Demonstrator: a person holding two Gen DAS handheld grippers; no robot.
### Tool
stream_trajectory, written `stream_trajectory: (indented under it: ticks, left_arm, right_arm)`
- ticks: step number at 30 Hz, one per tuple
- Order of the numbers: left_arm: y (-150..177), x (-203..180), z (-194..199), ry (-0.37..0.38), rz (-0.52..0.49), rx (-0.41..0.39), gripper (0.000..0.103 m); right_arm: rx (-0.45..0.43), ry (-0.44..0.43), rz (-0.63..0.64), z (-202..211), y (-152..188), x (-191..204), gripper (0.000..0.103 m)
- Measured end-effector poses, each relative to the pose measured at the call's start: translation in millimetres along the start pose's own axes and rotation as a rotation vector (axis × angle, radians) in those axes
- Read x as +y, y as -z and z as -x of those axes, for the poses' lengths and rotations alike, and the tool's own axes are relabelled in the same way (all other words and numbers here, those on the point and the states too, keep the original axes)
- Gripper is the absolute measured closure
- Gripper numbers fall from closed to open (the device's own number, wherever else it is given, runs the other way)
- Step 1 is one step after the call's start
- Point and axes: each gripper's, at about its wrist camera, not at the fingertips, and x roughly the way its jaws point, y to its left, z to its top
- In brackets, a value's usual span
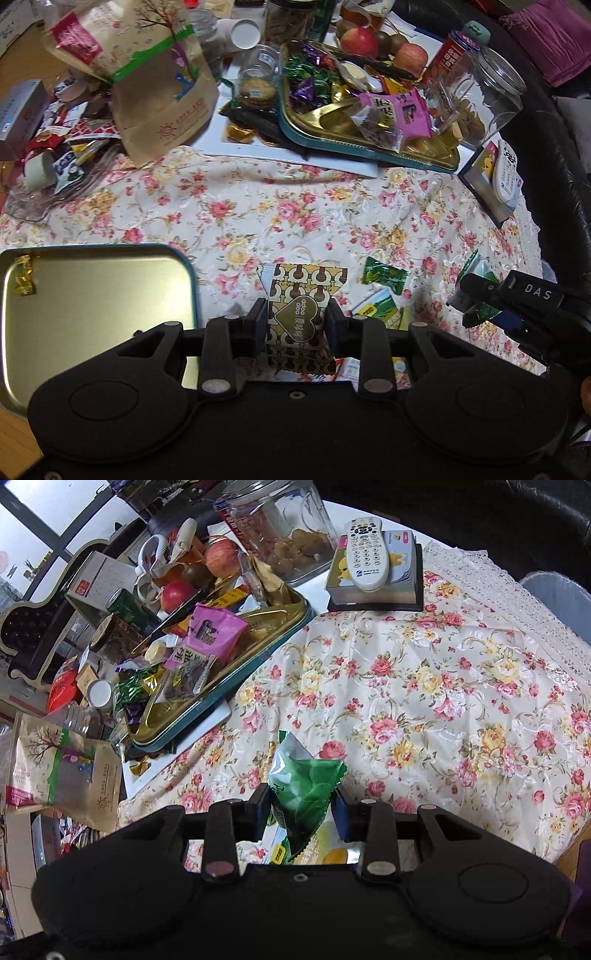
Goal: Organize snacks
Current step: 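Carry the brown heart-print candy in the left tool to the tray while the right tool carries the green bag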
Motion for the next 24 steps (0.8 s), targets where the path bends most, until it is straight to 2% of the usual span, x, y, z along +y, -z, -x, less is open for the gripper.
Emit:
stream_trajectory:
  ticks: [13,18,24]
  left_arm:
    - [11,62,23,-0.063,0.058,-0.029,0.063]
    - [13,95,31,-0.080,0.104,-0.047,0.063]
    - [10,136,32,-0.141,0.181,-0.045,0.063]
  right_arm:
    - [0.023,-0.047,0.080,13,27,36,0.065]
    - [0.035,-0.058,0.119,13,39,54,0.065]
    - [0.064,-0.090,0.187,13,59,81,0.065]
